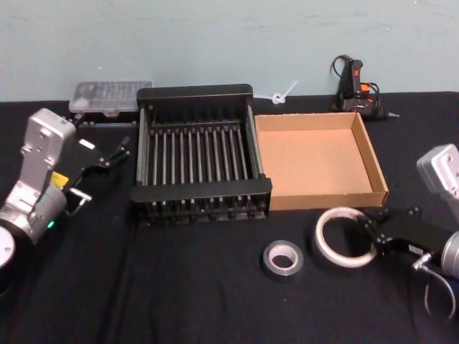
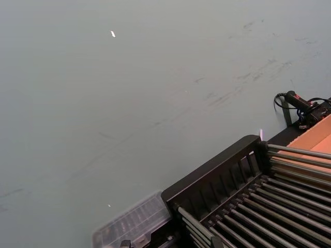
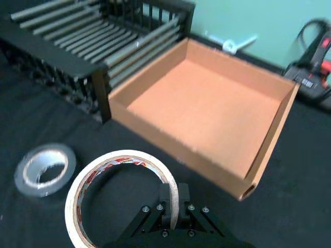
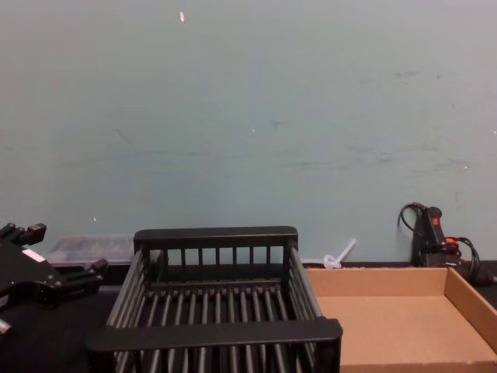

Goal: Pick up the white tape and place it into the black box , Pick up the silver tape and place it into the brown box.

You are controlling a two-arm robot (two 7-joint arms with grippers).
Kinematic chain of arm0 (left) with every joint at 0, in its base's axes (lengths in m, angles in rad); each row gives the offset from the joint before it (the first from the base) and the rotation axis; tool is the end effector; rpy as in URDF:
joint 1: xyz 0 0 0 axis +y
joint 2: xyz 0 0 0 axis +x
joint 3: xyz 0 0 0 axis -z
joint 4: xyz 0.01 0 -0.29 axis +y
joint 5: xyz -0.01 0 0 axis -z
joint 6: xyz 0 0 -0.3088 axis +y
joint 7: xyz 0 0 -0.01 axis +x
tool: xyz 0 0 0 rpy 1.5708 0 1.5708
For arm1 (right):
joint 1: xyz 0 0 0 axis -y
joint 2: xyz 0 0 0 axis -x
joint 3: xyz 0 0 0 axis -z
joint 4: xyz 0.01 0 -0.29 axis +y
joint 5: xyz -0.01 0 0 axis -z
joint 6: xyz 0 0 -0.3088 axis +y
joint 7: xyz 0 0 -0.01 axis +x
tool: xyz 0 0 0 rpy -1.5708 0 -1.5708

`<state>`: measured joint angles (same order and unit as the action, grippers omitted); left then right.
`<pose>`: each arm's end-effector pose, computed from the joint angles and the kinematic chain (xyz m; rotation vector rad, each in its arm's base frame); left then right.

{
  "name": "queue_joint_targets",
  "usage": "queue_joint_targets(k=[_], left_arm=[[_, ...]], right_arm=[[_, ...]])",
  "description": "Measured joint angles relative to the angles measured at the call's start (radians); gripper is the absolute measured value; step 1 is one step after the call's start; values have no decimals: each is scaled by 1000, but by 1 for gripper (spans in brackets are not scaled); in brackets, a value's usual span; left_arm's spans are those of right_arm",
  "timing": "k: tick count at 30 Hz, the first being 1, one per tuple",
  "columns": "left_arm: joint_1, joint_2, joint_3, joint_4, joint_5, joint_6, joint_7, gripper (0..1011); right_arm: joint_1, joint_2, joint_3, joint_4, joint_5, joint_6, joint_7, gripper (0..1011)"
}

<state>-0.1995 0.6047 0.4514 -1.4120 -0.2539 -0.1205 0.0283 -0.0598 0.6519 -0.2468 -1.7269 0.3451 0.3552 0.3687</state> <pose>0.3581 0.0827 -0.3023 0.3045 -0.2850 1.2480 0.3006 -0.0896 -0.2691 -0.5079 0.1418 -0.9275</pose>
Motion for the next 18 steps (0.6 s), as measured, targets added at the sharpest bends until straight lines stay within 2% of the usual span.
queue_joint_targets(k=[7, 18], left_arm=[[0, 0, 0, 0, 0, 0, 0, 1001], [0, 0, 0, 0, 0, 0, 0, 1001]], right_arm=[[42, -30, 6, -6, -12, -22, -12, 95], [170, -141, -32, 52, -54, -55, -44, 95]])
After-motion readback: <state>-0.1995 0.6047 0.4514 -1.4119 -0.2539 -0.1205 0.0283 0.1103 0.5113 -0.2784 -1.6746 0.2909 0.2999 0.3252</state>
